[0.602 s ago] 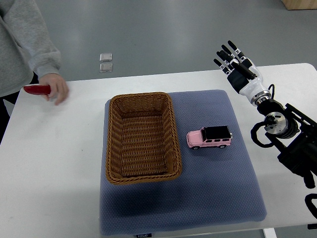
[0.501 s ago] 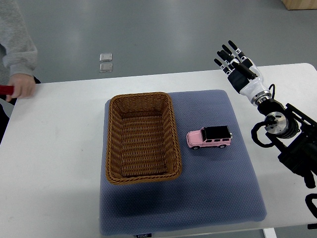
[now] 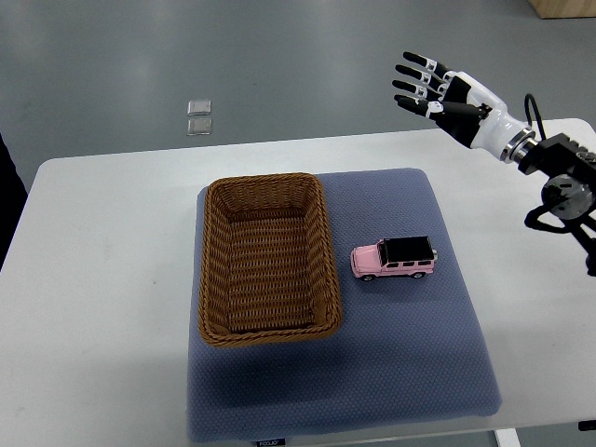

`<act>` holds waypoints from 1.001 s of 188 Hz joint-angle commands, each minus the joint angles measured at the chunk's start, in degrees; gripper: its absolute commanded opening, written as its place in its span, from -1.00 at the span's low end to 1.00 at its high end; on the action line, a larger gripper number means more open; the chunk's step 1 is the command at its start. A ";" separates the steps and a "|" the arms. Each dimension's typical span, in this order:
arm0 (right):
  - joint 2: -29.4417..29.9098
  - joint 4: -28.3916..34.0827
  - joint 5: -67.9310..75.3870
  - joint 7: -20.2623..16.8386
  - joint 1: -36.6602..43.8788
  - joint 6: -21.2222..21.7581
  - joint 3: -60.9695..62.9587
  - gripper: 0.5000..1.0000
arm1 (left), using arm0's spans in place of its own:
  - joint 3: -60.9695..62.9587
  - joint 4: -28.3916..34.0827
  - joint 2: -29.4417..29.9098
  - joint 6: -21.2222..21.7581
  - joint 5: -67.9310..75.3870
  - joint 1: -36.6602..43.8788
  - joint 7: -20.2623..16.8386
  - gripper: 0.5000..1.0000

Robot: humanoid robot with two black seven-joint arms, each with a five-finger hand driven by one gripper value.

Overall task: Place pink car in brown basket
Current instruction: 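Move the right hand down toward the pink toy car, then lower the right hand over the car and close fingers around it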

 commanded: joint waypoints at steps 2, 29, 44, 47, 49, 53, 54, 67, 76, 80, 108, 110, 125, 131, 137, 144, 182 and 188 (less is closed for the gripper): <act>-6.60 7.64 -16.83 -2.36 5.81 4.09 -6.64 0.65 | 0.02 -0.17 0.00 -0.07 0.00 -0.01 0.00 1.00; -12.49 17.84 -36.00 -3.24 11.26 5.67 -18.68 0.65 | 0.02 -0.17 0.00 -0.07 0.00 -0.53 0.00 1.00; -14.34 21.45 -40.58 -3.32 13.11 5.67 -25.19 0.65 | 0.02 -0.25 0.00 -0.07 0.00 -0.71 0.00 1.00; -14.60 21.88 -41.10 -3.32 13.28 5.58 -26.68 0.65 | 0.02 -0.25 0.00 -0.07 0.00 -0.71 0.00 1.00; -14.60 21.89 -41.10 -3.32 13.28 5.58 -26.69 0.65 | 0.02 -0.25 0.00 -0.07 0.00 -0.71 0.00 1.00; -14.69 22.06 -41.37 -3.41 13.37 5.23 -27.65 0.65 | 0.02 -0.25 0.00 0.02 0.00 -0.71 0.00 1.00; -14.69 22.06 -41.45 -3.50 13.37 5.06 -28.17 0.65 | -0.07 -0.25 0.00 0.02 0.00 -0.71 0.00 1.00; -14.78 21.97 -41.63 -4.55 13.20 4.18 -29.67 0.65 | -0.07 -0.34 0.00 0.11 0.00 -0.71 -0.09 1.00; -14.69 21.97 -42.24 -5.43 12.85 2.42 -30.03 0.65 | 0.02 -0.43 0.00 0.11 0.00 -0.71 -0.09 1.00; -14.69 21.97 -42.42 -5.70 12.76 1.72 -30.11 0.65 | 0.02 -0.43 0.00 0.11 0.00 -0.71 -0.09 1.00; -14.25 21.89 -42.42 -7.81 11.61 0.05 -30.03 0.65 | 0.02 -0.43 0.00 0.11 0.00 -0.71 -0.09 1.00; -14.25 21.89 -42.42 -7.98 11.53 -0.04 -29.94 0.65 | 0.02 -0.43 0.00 0.11 0.00 -0.71 -0.09 1.00; -13.90 21.89 -41.81 -8.69 10.74 -1.27 -29.85 0.65 | -0.07 -0.25 0.00 0.11 0.00 -0.71 -0.09 1.00; -13.81 21.89 -41.46 -8.69 10.47 -1.62 -29.76 0.65 | -0.07 -0.17 0.00 0.11 0.00 -0.71 -0.01 1.00; -13.81 21.80 -41.46 -8.69 10.21 -1.71 -29.76 0.65 | -0.07 -0.08 0.00 0.11 0.00 -0.71 -0.09 1.00; -13.72 21.89 -41.54 -8.69 9.60 -1.80 -29.76 0.65 | -0.07 -0.08 0.00 0.11 0.00 -0.71 -0.09 1.00; -12.58 21.71 -41.37 -8.69 7.66 -3.64 -29.50 0.64 | -0.07 -0.08 0.00 0.11 0.00 -0.71 -0.09 1.00; -12.23 21.62 -41.37 -8.69 7.22 -4.00 -29.41 0.64 | -0.07 -0.08 0.00 0.11 0.00 -0.71 -0.09 1.00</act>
